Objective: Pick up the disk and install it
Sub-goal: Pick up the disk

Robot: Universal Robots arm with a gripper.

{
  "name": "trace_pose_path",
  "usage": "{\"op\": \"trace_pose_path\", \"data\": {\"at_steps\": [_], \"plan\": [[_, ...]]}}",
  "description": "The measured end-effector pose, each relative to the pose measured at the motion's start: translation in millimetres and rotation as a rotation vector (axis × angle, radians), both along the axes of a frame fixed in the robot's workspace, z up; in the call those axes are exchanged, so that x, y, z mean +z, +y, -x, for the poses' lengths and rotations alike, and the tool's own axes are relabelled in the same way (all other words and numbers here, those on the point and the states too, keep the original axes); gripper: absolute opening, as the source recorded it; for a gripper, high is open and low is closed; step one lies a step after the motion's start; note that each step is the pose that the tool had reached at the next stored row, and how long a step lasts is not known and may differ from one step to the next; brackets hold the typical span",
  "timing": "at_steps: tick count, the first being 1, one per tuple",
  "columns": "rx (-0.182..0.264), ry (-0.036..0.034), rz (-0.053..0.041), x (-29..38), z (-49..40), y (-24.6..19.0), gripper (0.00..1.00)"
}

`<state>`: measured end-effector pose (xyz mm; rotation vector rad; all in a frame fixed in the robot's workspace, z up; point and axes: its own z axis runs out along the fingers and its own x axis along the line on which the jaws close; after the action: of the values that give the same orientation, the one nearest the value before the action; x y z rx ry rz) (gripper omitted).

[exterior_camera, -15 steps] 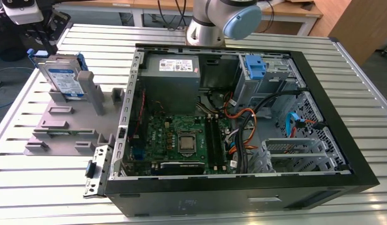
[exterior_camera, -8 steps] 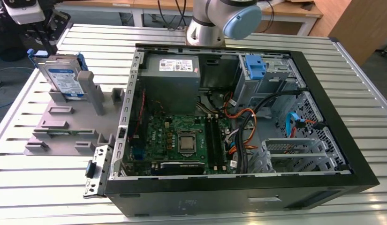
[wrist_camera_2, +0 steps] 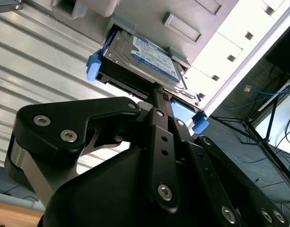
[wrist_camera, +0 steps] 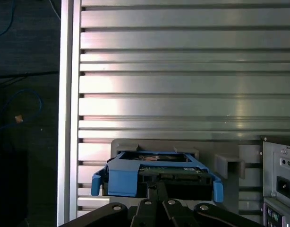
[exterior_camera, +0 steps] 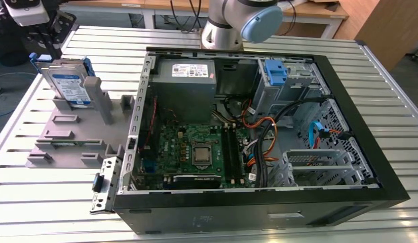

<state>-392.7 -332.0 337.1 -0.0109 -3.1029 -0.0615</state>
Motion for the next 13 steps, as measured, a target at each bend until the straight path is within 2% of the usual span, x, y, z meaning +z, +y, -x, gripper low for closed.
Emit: {"op": "trace_pose_path", "data": {"at_steps": [2,13], "plan": [[0.011,0.0,0.0,0.0,0.0,0.0,0.11],[0.012,0.0,0.0,0.0,0.0,0.0,0.11]]}}
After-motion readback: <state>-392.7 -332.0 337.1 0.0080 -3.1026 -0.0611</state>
